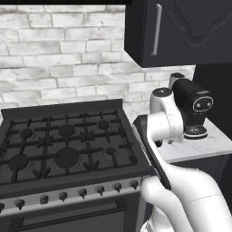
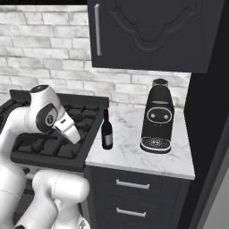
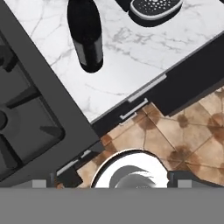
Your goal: There is a wine glass and glass cup on the dining counter. Place the wine bottle next to the wine glass and the juice bottle next to the glass cup.
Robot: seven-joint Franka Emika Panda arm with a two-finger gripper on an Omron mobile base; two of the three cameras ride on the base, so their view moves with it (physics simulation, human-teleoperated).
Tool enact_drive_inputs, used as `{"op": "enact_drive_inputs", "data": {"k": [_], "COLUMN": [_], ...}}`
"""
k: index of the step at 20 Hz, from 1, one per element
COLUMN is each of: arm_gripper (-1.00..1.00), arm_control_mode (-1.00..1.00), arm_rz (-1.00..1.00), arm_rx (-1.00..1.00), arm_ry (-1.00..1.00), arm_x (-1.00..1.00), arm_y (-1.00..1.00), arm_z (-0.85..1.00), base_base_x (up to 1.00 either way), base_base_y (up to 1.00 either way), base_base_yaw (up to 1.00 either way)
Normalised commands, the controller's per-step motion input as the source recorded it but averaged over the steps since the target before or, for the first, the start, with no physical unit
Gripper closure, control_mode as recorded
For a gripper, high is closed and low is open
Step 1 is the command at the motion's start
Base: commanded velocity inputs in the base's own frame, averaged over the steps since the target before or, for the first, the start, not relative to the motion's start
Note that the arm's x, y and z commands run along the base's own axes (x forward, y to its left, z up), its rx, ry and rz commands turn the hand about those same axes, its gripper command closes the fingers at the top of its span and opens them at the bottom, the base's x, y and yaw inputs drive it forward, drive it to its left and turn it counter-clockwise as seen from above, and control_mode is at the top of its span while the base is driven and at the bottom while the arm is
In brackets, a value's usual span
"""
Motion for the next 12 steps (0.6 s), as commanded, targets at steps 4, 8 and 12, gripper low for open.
{"op": "enact_drive_inputs", "data": {"k": [4,8,12], "arm_gripper": [-1.0,-1.0,-1.0], "arm_control_mode": [-1.0,-1.0,-1.0], "arm_rz": [-0.29,-0.17,-0.09], "arm_rx": [-0.11,-0.16,-0.26], "arm_ry": [-0.03,-0.14,-0.31], "arm_x": [0.21,0.16,0.13], "arm_y": [0.03,-0.02,-0.06], "arm_z": [0.0,0.0,0.0], "base_base_x": [0.0,0.0,0.0], "base_base_y": [0.0,0.0,0.0], "base_base_yaw": [0.0,0.0,0.0]}}
